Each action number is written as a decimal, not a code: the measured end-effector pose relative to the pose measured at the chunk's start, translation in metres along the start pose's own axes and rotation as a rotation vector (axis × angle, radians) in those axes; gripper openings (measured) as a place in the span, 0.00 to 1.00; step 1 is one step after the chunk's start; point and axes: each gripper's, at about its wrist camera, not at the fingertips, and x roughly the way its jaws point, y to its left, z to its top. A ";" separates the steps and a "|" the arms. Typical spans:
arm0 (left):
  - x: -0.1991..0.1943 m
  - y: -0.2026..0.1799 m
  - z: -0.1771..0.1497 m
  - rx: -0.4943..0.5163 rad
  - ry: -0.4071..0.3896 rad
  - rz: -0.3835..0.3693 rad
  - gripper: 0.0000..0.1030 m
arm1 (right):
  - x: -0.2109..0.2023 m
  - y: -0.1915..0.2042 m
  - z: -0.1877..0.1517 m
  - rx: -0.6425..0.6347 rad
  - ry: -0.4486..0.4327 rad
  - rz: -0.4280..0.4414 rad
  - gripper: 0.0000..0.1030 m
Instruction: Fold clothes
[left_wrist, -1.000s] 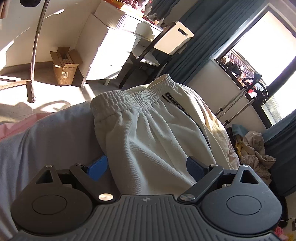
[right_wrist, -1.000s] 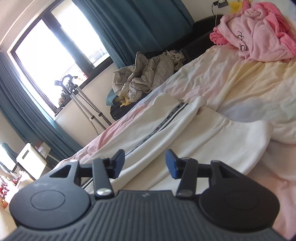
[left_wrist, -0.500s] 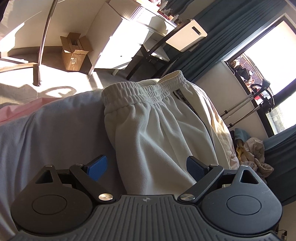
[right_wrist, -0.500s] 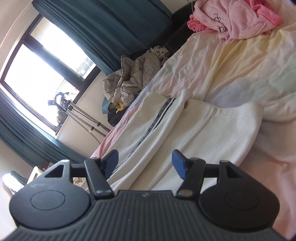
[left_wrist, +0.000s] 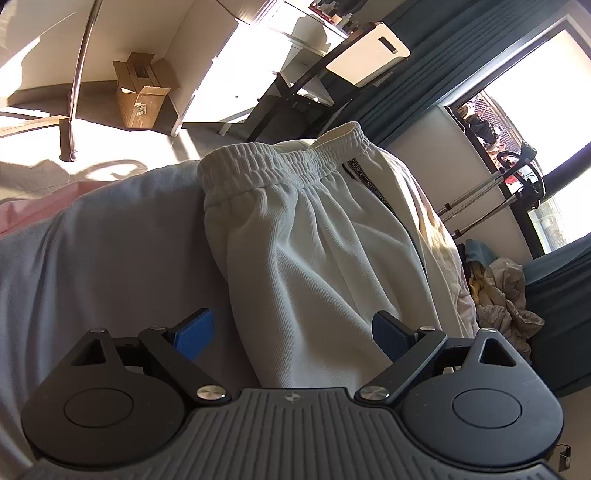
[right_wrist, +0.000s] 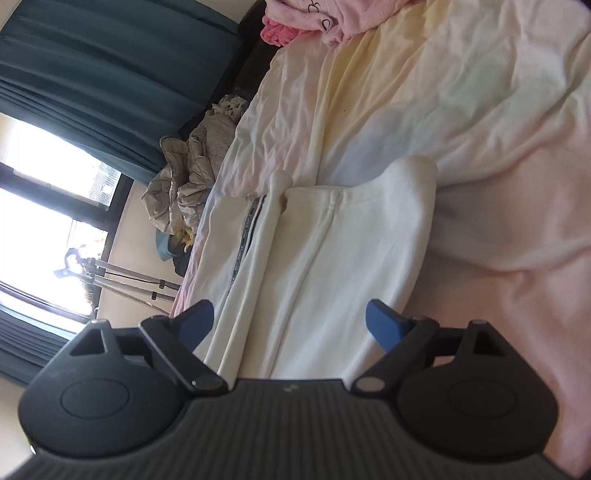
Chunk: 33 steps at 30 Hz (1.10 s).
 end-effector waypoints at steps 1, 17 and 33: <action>0.000 0.002 0.000 -0.009 0.002 -0.003 0.91 | 0.000 -0.006 0.006 0.034 0.006 0.010 0.90; 0.001 0.026 0.005 -0.151 0.003 -0.038 0.91 | -0.002 -0.055 0.041 0.085 -0.134 -0.137 1.00; 0.045 0.045 0.021 -0.327 0.088 -0.175 0.80 | 0.027 -0.025 0.036 0.042 -0.207 -0.005 0.03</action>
